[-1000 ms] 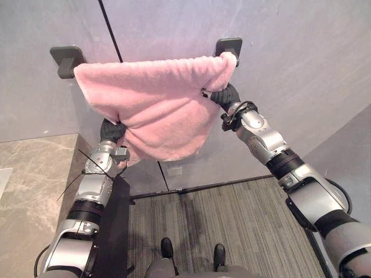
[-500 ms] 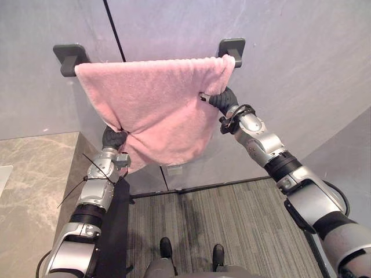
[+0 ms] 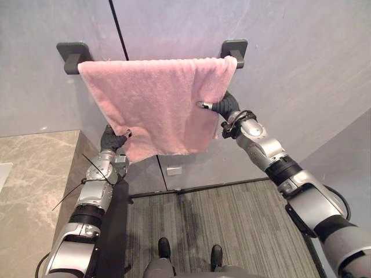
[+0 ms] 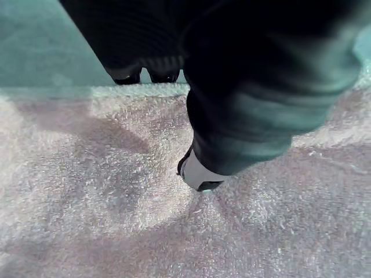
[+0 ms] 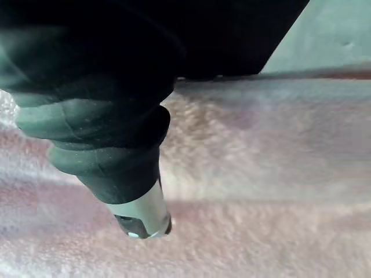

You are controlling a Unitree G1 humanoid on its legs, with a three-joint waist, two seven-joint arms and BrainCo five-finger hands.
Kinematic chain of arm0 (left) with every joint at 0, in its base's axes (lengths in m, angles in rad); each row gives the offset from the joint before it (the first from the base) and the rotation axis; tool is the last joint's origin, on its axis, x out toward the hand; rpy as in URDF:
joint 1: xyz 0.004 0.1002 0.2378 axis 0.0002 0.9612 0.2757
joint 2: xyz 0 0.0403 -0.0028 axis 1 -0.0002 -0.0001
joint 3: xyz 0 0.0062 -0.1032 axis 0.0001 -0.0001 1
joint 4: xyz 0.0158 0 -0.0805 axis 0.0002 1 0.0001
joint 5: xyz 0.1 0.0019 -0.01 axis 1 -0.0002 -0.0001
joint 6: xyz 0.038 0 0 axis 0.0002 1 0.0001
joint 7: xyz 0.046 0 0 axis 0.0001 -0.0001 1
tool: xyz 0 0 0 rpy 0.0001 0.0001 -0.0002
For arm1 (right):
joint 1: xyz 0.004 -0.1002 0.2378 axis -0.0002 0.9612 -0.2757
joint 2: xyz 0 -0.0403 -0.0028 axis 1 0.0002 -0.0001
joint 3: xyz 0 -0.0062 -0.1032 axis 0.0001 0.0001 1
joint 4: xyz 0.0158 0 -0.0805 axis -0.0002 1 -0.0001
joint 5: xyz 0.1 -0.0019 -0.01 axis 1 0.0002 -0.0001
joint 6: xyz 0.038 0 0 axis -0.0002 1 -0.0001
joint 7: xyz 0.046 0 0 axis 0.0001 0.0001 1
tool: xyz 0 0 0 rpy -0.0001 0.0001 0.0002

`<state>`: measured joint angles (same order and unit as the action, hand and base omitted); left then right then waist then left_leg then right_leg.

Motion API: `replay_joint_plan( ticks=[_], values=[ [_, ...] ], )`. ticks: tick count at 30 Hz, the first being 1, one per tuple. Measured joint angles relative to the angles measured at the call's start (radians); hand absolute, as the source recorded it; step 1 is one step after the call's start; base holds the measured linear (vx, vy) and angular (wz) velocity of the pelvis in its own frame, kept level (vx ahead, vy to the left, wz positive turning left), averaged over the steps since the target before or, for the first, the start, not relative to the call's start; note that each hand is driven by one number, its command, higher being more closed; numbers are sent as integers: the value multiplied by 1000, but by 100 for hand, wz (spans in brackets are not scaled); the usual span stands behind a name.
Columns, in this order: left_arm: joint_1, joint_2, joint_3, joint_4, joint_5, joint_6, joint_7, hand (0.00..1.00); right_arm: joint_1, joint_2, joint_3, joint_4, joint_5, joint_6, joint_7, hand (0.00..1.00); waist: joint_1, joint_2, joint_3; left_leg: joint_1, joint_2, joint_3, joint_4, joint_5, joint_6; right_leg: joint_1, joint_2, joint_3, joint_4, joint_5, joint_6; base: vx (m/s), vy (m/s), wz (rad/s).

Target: Organize washtable

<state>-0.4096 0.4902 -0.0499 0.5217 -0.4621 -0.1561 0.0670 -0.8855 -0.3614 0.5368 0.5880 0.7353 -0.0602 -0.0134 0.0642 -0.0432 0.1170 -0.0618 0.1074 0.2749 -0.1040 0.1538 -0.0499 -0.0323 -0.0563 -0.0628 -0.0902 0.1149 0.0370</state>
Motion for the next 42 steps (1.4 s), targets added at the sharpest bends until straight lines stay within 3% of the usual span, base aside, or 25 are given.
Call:
replay_joint_plan(
  ticks=[6,16,21,27,31,37,42],
  values=[
    [30,3,55,-22,0,1,1,0,82,-4,-57,-34,0,9,18,0,-14,-4,-1,3,0,0,0,0,0,3,0,0,0,0,0,0,0,0],
    [149,6,286,-203,3,-1,51,0,414,-95,-394,-175,-74,38,1,0,-27,-10,-6,16,-2,-2,0,0,0,21,-5,-12,-6,0,1,0,0,0],
    [174,8,353,-311,30,-6,91,0,456,-122,-495,-287,-120,35,-22,0,-36,-8,-16,24,-2,-11,0,-8,-10,30,-6,-16,-9,-5,5,-15,0,6],
    [236,13,375,-496,45,-9,90,0,495,-122,-522,-483,-119,18,-28,0,-48,1,-53,26,-12,-24,0,-9,-10,37,-13,-26,-7,-19,11,7,6,8],
    [245,13,349,-623,43,-18,64,0,499,-123,-499,-606,-81,-14,20,0,-47,21,-73,31,-21,-29,0,-9,-9,47,-17,-42,-7,-22,14,6,8,6],
    [245,13,209,-770,16,-49,-3,0,435,-145,-329,-676,-17,-30,88,0,-47,40,-98,44,-21,-31,0,-9,-9,61,-17,-45,-7,-23,15,0,0,0],
    [245,13,132,-791,-35,-53,-33,0,371,-167,-249,-697,11,-45,127,0,-47,49,-106,45,-22,-33,0,-9,-9,63,-17,-46,-7,-23,16,0,0,0]
  ],
)
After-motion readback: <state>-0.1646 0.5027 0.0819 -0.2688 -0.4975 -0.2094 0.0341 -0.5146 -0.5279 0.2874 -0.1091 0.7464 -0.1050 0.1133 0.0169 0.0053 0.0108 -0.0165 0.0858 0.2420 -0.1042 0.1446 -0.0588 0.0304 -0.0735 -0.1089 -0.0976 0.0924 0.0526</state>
